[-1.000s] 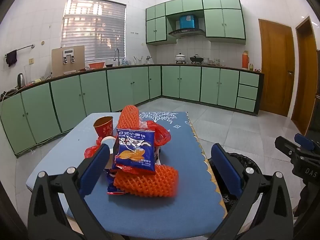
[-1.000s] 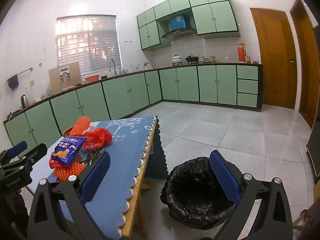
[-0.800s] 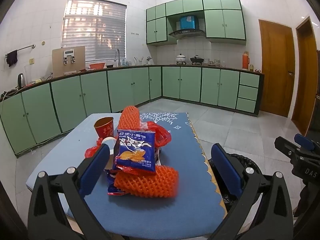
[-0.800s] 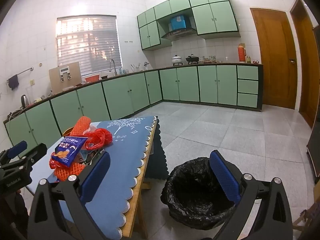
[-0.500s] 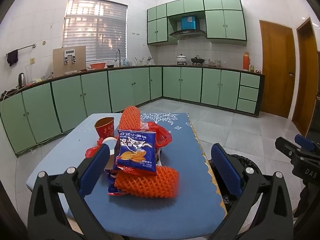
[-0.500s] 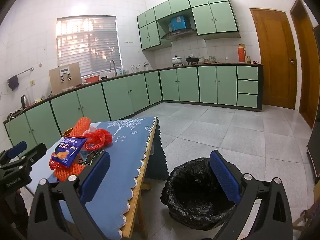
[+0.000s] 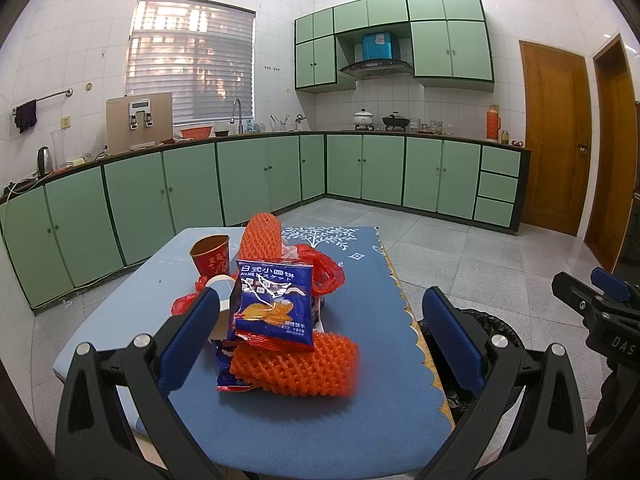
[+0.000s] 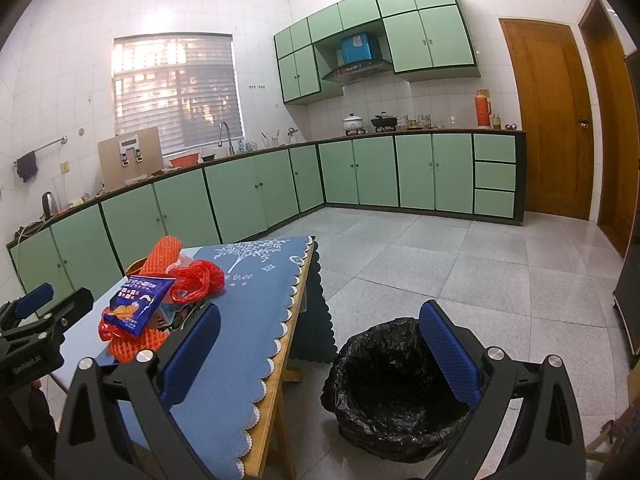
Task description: Collect trash
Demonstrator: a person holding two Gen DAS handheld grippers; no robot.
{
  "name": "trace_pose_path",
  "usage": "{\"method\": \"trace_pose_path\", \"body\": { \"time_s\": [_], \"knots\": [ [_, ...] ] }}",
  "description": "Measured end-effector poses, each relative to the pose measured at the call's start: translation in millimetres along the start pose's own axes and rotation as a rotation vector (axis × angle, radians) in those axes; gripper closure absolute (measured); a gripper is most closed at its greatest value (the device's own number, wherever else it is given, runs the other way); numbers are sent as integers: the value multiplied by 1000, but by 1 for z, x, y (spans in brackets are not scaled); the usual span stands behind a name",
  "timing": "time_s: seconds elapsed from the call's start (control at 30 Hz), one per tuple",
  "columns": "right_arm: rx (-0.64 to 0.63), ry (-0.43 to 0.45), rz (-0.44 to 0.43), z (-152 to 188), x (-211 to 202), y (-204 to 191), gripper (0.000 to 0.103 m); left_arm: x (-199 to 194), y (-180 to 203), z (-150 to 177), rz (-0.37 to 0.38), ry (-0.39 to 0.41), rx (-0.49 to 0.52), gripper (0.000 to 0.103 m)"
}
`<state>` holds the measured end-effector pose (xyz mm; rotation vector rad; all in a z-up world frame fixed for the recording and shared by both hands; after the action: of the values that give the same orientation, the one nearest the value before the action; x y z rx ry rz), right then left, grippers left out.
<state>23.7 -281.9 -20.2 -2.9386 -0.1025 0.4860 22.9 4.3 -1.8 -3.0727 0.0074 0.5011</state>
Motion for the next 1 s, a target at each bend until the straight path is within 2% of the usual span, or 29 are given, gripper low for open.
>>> {"method": "trace_pose_path", "body": {
  "time_s": [1.0],
  "knots": [
    [1, 5, -1, 0, 0, 0, 6, -1, 0, -2, -1, 1, 2, 5]
  ]
}}
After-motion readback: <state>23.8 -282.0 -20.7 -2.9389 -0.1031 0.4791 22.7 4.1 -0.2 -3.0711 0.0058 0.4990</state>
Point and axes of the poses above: each gripper's, at about its wrist camera, not at the fingertips, and x roughly the way its jaws point, y to its right, z to its underside, the point moved 3 cm from there along x, roughly the way its jaws point, and after that the axes turned 2 degrees about y, right-handed, at the moved point
